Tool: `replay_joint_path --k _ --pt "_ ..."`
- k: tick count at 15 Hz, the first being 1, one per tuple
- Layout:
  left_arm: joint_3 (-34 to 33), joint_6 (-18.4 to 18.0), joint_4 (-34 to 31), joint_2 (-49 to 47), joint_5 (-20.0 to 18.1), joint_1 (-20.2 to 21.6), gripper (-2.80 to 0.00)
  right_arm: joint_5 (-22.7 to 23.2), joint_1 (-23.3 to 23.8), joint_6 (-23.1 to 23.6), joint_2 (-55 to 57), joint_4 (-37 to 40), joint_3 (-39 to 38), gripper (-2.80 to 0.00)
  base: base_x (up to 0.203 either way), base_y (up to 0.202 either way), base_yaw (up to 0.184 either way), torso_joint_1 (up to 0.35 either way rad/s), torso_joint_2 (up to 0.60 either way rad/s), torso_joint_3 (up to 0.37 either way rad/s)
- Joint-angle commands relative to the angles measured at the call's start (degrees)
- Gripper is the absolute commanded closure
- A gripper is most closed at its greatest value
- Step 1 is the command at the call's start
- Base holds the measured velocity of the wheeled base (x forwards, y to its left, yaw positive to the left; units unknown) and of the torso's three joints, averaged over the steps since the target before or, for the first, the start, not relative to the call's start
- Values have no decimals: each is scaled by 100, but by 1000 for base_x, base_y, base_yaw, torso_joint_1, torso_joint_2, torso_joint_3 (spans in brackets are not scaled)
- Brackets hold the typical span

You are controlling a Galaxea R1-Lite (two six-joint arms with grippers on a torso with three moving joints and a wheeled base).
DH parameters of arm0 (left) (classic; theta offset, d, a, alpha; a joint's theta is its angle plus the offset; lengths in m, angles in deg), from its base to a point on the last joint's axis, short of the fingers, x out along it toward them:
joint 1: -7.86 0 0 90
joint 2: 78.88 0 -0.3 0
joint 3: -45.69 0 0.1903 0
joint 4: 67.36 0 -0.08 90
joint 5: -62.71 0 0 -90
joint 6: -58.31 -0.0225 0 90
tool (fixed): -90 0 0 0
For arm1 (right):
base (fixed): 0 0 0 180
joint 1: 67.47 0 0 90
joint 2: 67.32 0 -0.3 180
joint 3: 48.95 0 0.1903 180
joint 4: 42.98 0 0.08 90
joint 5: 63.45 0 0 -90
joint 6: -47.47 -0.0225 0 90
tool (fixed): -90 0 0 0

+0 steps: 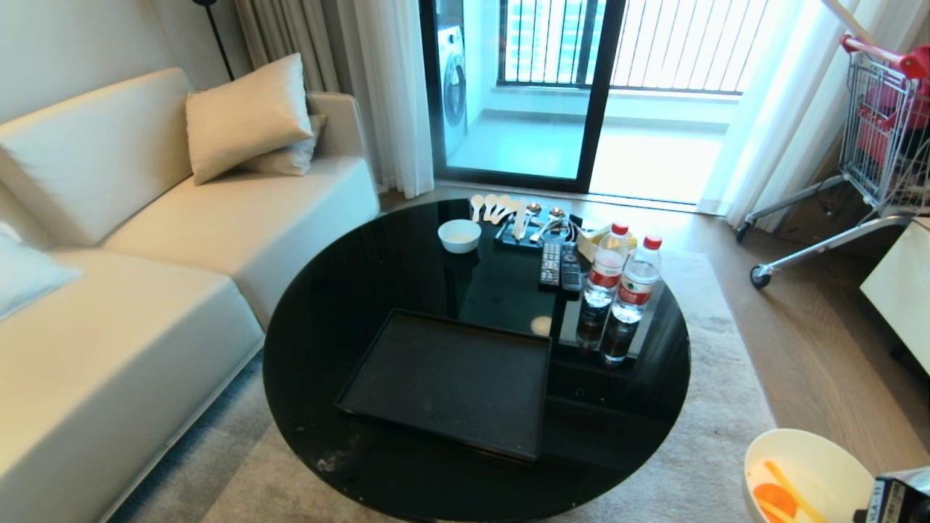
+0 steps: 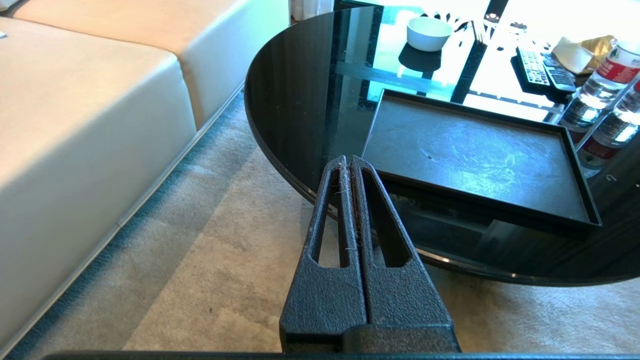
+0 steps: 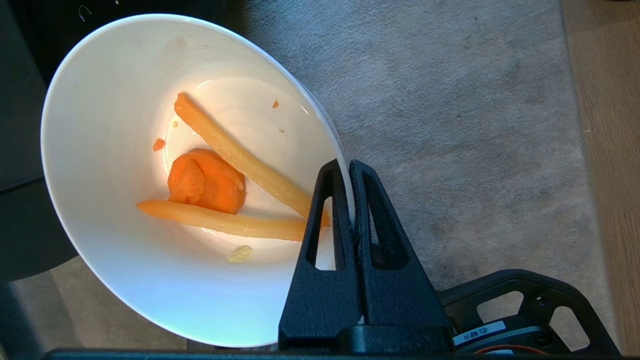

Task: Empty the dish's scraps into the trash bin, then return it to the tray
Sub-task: Move the bowl over the trash can

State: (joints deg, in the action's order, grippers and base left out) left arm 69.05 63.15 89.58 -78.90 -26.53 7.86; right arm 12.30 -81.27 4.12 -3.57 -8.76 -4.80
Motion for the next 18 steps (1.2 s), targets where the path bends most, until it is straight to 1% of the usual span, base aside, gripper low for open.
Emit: replay_joint_path --k 1,7,18 --pt "0 -1 5 2 3 0 0 -8 -19 -16 40 -4 13 0 0 0 0 0 0 0" --pt "0 8 5 2 3 0 0 1 -44 -33 82 -1 128 0 -14 0 0 2 0 0" --pt "0 8 5 2 3 0 0 -8 -198 -24 120 -4 136 0 -184 0 0 2 2 2"
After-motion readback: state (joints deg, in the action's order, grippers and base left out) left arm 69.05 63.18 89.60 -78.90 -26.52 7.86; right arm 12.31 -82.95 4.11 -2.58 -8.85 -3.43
